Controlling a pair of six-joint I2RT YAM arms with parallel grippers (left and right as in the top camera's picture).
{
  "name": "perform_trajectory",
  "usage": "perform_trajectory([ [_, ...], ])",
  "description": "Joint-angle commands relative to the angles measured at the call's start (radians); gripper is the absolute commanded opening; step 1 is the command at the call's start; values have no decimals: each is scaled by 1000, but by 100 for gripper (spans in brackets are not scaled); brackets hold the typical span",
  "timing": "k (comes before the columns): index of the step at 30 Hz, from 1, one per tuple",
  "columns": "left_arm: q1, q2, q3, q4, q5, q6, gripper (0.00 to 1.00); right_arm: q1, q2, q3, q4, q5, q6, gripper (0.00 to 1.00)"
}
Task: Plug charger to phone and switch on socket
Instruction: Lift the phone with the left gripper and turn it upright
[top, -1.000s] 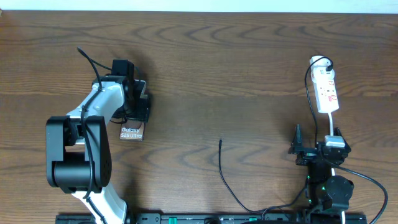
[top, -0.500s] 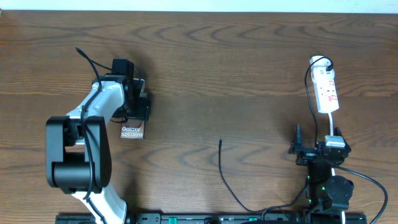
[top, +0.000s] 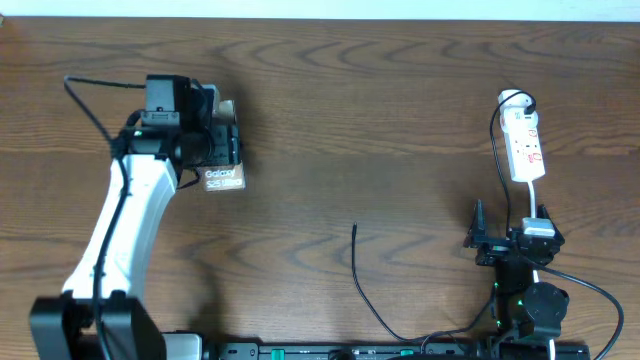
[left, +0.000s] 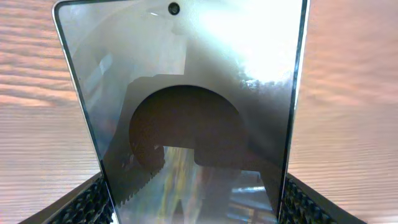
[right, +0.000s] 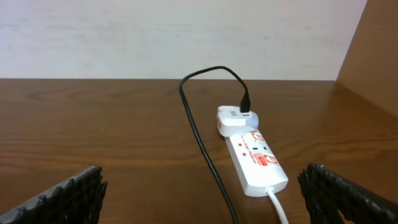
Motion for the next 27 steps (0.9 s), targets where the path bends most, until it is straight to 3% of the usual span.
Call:
perform_trajectory([
  [1, -5, -50, 28, 30, 141, -204, 7, 9, -3, -2, -4, -2, -4, 99],
  [6, 5, -69, 28, 74, 288, -463, 7, 9, -3, -2, -4, -2, -4, 99],
  [13, 87, -69, 28, 161, 674, -818, 7, 9, -3, -2, -4, -2, -4, 99],
  [18, 156, -69, 28, 177, 840, -1084, 8, 9, -3, -2, -4, -2, -4, 99],
  [27, 241, -69, 28, 179, 1031, -1281, 8, 9, -3, -2, -4, -2, -4, 99],
])
